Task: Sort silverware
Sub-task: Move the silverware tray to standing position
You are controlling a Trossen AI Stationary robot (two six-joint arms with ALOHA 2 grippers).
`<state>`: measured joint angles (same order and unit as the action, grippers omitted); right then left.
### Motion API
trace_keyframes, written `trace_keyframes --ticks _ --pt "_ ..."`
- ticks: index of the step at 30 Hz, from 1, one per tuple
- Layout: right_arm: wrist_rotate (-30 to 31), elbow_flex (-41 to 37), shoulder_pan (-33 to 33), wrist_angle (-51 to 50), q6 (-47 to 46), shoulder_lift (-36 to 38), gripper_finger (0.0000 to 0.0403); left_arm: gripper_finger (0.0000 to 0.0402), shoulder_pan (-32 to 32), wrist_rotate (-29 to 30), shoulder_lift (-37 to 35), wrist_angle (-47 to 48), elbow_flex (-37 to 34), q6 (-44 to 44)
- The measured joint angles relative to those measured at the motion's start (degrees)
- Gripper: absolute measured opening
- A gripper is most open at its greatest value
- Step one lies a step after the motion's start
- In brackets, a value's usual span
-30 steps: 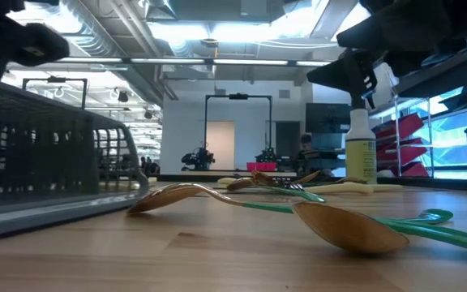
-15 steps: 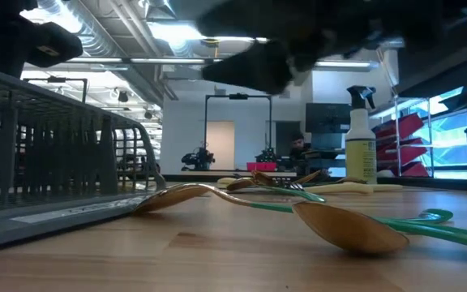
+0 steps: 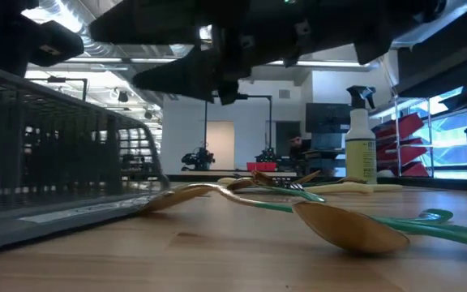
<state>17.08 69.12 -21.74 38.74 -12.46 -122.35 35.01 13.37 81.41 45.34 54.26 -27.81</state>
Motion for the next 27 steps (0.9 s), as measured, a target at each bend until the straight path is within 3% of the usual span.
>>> trace_keyframes --ticks 5,14,22,27 --pt "0.4 3.2 0.0 -0.1 -4.0 -2.8 0.0351 0.0038 -1.3 -1.8 0.1 -4.3 0.0 0.3" --pt "4.5 8.6 -2.0 -12.1 -3.1 -3.2 0.0351 0.0038 -3.8 -3.0 0.1 -4.2 0.1 1.5" --pt "7.0 9.2 -4.0 -23.6 -2.7 0.4 0.0351 0.0038 -4.0 -2.2 0.0 -4.0 0.1 2.1" --pt "5.7 9.2 -4.6 -23.3 -6.1 0.3 0.0351 0.0038 -4.0 -1.8 0.0 -4.0 0.1 2.4"
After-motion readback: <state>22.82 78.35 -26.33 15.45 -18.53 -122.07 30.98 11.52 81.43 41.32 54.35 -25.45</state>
